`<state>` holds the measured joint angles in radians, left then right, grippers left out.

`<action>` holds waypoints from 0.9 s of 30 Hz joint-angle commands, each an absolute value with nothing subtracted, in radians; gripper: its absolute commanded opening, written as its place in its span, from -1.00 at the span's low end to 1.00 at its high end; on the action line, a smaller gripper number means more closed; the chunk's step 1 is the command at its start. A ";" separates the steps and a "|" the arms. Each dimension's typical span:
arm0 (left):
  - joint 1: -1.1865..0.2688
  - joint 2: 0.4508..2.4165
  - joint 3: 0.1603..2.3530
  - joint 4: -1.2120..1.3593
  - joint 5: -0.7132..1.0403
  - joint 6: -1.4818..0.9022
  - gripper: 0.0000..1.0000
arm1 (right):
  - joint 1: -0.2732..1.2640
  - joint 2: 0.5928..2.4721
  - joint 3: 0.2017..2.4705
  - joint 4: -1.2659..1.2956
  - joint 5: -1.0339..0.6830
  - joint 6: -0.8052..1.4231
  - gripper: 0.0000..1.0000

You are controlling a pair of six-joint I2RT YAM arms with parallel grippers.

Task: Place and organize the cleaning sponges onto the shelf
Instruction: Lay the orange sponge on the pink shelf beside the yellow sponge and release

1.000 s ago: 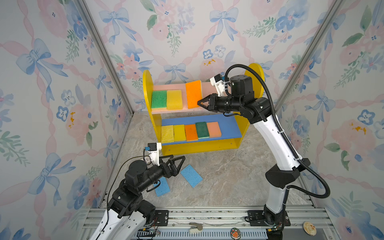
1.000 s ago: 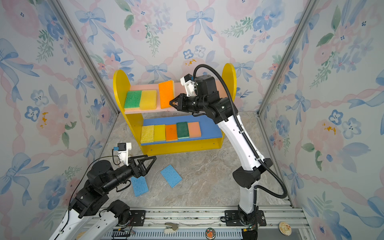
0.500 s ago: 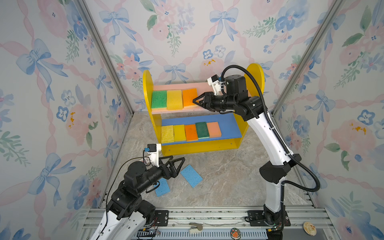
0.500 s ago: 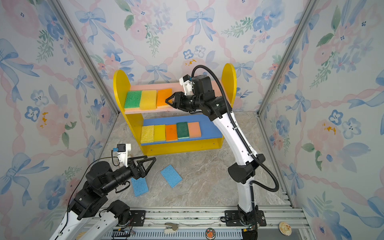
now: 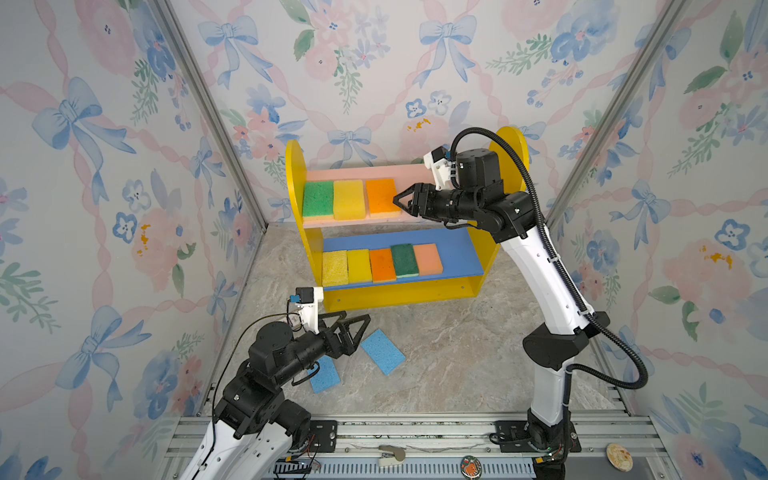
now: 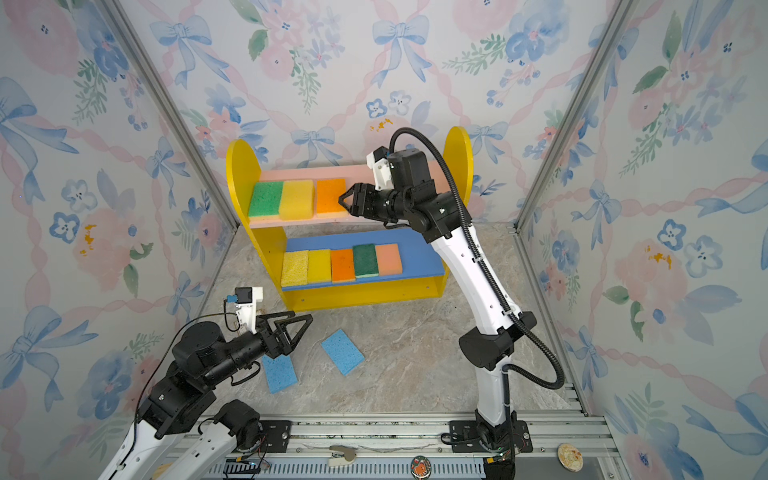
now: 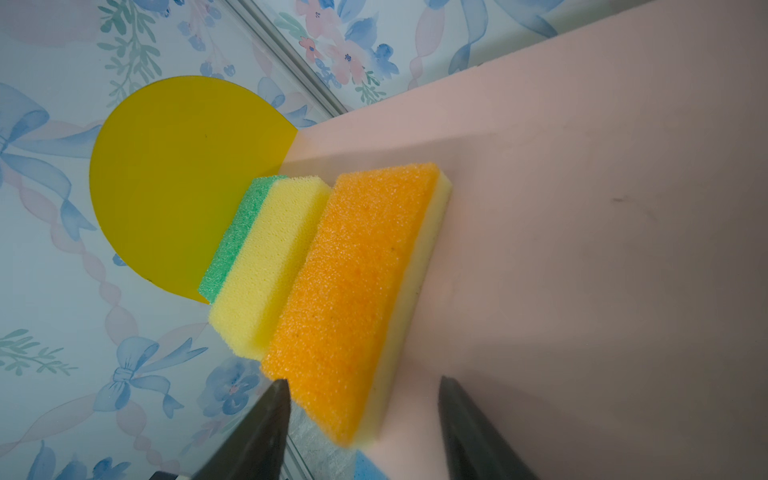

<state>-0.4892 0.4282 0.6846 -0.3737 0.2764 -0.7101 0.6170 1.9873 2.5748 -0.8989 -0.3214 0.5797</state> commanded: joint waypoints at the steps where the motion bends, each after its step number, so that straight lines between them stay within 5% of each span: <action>1: -0.483 0.417 0.716 -0.410 0.272 -0.677 0.96 | 0.624 2.044 2.623 -0.905 -0.350 0.591 0.20; 27: -0.483 0.386 0.710 -0.447 0.256 -0.673 0.96 | 0.651 2.116 2.630 -0.837 -0.414 0.645 0.24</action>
